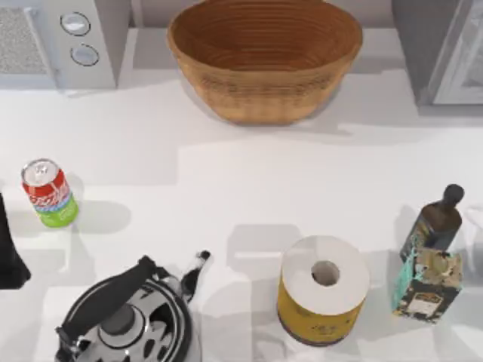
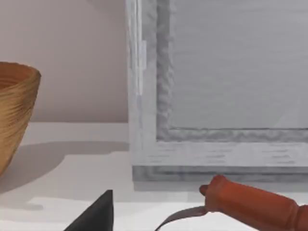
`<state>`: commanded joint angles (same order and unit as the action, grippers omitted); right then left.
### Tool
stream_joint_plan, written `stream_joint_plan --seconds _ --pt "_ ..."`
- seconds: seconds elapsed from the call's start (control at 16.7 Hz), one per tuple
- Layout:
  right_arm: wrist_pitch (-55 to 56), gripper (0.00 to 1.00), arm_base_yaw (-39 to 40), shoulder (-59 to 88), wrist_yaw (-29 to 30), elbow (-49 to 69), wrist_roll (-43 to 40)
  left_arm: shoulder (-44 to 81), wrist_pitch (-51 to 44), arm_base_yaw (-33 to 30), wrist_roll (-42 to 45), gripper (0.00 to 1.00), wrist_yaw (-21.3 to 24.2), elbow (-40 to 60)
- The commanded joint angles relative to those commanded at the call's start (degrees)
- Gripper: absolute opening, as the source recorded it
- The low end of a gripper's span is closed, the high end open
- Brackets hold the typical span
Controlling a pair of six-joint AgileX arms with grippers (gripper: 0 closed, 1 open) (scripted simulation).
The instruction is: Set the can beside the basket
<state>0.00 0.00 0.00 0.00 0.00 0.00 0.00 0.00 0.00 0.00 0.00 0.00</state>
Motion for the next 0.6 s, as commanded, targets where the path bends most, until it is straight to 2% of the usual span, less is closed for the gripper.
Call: stream_joint_plan --seconds 0.3,0.6 --pt "0.0 1.00 0.0 0.0 0.0 0.0 0.0 3.5 -2.8 -0.1 1.7 1.00 -0.1 3.5" --pt "0.0 1.00 0.0 0.0 0.0 0.0 0.0 21.4 -15.1 -1.0 9.1 1.00 -0.1 20.0"
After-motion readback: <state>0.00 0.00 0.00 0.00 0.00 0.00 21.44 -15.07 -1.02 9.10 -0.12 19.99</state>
